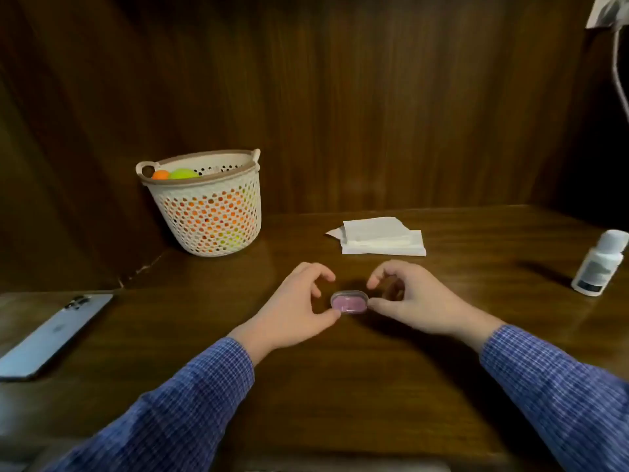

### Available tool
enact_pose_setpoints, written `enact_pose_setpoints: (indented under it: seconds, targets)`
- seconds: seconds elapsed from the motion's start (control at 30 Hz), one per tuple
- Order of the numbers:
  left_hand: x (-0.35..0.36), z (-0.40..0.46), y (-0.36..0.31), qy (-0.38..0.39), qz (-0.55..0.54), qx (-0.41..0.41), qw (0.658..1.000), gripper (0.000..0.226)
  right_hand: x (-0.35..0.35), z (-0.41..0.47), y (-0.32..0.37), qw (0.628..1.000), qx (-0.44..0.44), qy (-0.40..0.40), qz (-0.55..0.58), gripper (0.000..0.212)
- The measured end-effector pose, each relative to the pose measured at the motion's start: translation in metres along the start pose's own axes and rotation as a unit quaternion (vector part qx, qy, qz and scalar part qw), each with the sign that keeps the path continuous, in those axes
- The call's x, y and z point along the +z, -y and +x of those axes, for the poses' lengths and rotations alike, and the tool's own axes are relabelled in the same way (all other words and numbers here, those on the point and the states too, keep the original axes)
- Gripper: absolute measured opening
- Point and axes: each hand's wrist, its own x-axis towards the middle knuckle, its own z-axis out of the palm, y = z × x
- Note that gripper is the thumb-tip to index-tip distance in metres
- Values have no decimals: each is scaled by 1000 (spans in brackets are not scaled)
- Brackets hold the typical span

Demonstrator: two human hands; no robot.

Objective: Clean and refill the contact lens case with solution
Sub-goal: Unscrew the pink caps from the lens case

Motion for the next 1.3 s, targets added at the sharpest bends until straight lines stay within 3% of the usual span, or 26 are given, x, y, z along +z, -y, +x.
enact_pose_setpoints:
  seconds: [0.17, 0.53, 1.1, 1.3]
  targets:
    - [8, 18, 9, 36, 21, 25, 999, 49, 10, 18, -12, 996, -51, 38, -67, 37]
    - [17, 21, 17, 9, -11, 47, 999, 45, 18, 23, -6, 986, -103, 58, -119, 29]
    - [16, 21, 10, -10, -96, 3, 995, 49, 21, 14, 21, 964, -136, 30, -227, 45]
    - [16, 23, 13, -9, -111, 1, 994, 47, 31, 11, 27, 945, -144, 6, -293, 38]
